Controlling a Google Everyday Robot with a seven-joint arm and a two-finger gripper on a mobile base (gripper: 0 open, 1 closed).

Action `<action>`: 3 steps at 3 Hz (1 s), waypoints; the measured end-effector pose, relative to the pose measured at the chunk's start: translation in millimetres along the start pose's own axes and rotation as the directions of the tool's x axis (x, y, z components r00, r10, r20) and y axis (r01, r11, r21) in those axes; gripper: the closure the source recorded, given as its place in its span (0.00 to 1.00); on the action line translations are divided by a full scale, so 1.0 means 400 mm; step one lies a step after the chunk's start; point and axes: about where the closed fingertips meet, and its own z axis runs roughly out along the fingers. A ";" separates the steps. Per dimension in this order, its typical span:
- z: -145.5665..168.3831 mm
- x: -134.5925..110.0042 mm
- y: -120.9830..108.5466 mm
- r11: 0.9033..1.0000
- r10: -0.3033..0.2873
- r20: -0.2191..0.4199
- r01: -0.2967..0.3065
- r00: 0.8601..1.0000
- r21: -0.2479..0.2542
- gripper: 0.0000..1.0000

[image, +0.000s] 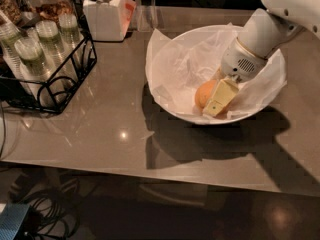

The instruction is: Pick orange from white bowl

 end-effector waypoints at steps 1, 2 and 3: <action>-0.042 -0.023 0.014 0.999 -0.034 0.036 0.032 0.999 0.034 1.00; -0.102 -0.066 0.041 0.992 -0.106 0.087 0.099 0.991 0.082 1.00; -0.161 -0.095 0.077 0.979 -0.174 0.144 0.156 0.974 0.132 1.00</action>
Offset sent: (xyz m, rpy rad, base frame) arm -0.0164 0.0160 0.0897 0.1068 -0.2354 0.0976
